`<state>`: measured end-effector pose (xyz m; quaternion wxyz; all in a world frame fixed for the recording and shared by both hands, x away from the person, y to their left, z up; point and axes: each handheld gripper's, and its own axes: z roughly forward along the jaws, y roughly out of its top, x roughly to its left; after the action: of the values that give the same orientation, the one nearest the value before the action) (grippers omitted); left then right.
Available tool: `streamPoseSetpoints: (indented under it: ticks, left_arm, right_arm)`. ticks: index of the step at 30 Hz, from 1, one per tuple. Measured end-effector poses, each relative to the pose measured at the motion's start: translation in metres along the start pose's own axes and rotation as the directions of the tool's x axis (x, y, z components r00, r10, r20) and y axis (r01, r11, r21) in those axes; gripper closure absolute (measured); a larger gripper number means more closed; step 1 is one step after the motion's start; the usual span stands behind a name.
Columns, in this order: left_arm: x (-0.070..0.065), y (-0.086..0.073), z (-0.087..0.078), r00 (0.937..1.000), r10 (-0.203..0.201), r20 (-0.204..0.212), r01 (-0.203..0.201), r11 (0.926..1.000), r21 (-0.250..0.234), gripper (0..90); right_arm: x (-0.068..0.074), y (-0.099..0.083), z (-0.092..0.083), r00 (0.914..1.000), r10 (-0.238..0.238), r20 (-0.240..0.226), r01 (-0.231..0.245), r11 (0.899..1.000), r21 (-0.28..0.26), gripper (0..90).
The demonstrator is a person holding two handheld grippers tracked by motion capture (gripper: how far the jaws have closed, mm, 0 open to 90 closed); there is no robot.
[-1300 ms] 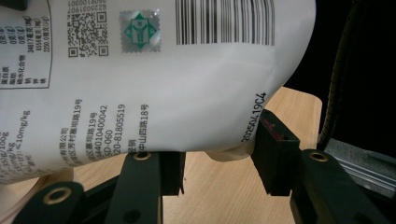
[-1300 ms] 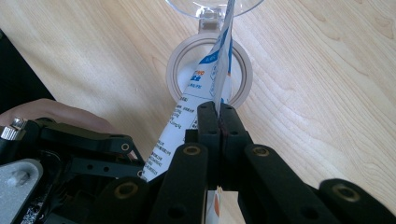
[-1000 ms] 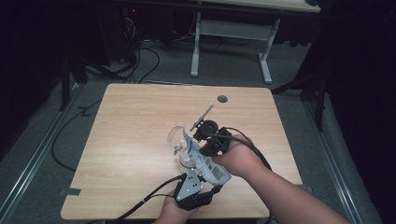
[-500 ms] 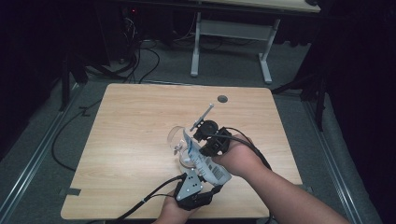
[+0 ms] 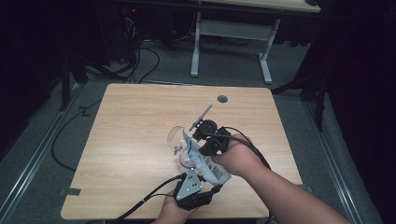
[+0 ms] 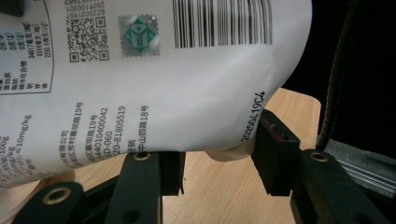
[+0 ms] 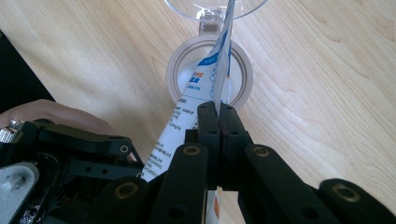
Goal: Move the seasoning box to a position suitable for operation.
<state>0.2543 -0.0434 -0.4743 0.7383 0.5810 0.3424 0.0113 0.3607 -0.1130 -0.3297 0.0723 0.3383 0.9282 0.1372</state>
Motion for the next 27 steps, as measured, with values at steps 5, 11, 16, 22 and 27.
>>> streamPoseSetpoints:
  ticks: [5,11,16,22,27]
  left_arm:
    - [0.0003,0.0004,-0.0003,1.0,0.001,0.0,-0.001,1.0,0.001,58.1]
    - [0.0004,0.0003,-0.0006,1.0,0.002,0.001,-0.002,1.0,0.003,58.0]
    - [0.0001,0.0007,-0.0007,1.0,0.001,0.003,-0.001,1.0,0.001,57.9]
    - [0.0001,0.0005,-0.0006,1.0,0.003,0.004,-0.003,1.0,-0.001,57.9]
    - [-0.0004,0.0003,-0.0007,1.0,0.002,0.007,-0.002,1.0,-0.002,57.9]
  right_arm:
    - [0.0,0.0006,0.0002,1.0,-0.002,0.002,0.002,1.0,0.001,90.0]
    - [0.0001,0.0009,0.0011,1.0,-0.003,0.0,0.003,1.0,0.002,90.0]
    - [0.0002,0.0012,0.0012,1.0,-0.004,-0.002,0.004,1.0,-0.002,90.0]
    - [0.0004,0.0012,0.0009,1.0,-0.004,-0.001,0.004,1.0,-0.002,90.0]
    - [0.0004,0.0008,0.0004,1.0,-0.004,0.0,0.004,1.0,0.001,90.0]
